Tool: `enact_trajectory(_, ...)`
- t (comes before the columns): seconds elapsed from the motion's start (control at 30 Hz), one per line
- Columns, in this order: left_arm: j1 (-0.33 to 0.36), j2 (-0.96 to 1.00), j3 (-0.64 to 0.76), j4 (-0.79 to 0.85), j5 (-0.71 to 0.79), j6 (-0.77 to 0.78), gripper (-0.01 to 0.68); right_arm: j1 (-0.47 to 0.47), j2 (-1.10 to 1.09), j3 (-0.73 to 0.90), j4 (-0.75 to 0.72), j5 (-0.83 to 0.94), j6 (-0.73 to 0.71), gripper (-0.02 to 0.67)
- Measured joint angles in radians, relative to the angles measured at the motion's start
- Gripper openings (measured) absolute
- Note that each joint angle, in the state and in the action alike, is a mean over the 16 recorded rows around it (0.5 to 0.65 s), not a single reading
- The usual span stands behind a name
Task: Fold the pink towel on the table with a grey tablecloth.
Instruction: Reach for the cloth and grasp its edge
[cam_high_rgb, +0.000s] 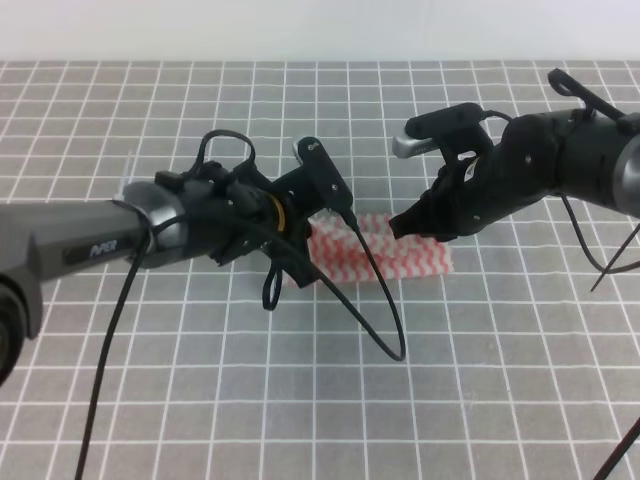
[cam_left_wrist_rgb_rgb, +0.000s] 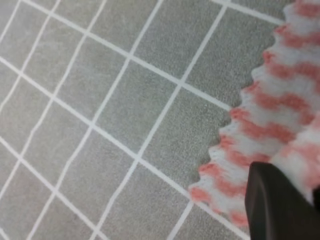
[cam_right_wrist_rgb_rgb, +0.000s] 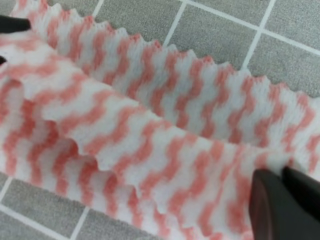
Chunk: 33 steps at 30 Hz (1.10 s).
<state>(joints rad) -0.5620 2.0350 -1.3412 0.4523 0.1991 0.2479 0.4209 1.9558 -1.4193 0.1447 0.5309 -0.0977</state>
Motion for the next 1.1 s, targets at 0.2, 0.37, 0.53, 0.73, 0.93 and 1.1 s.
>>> enact_trajectory(0.2,0.005,0.007,0.000,0.000,-0.015,0.000,0.000,-0.001,0.003,0.000,0.000,-0.011,0.003,0.045)
enact_trajectory(0.37,0.011,0.011,0.000,0.000,-0.023,0.000,0.011,0.000,0.012,0.000,0.000,-0.024,0.009,0.107)
enact_trajectory(0.53,0.020,0.013,0.000,0.000,-0.031,-0.002,0.061,-0.012,0.010,0.000,0.001,-0.051,0.017,0.173)
enact_trajectory(0.73,0.036,0.022,0.000,0.000,-0.050,-0.028,0.150,-0.045,0.010,0.000,0.003,-0.082,0.023,0.205)
enact_trajectory(0.93,0.061,0.039,-0.005,0.000,-0.074,-0.073,0.226,-0.088,0.007,0.000,0.006,-0.102,0.024,0.216)
enact_trajectory(1.1,0.079,0.056,-0.017,0.000,-0.090,-0.115,0.244,-0.111,0.009,-0.001,0.010,-0.100,0.023,0.216)
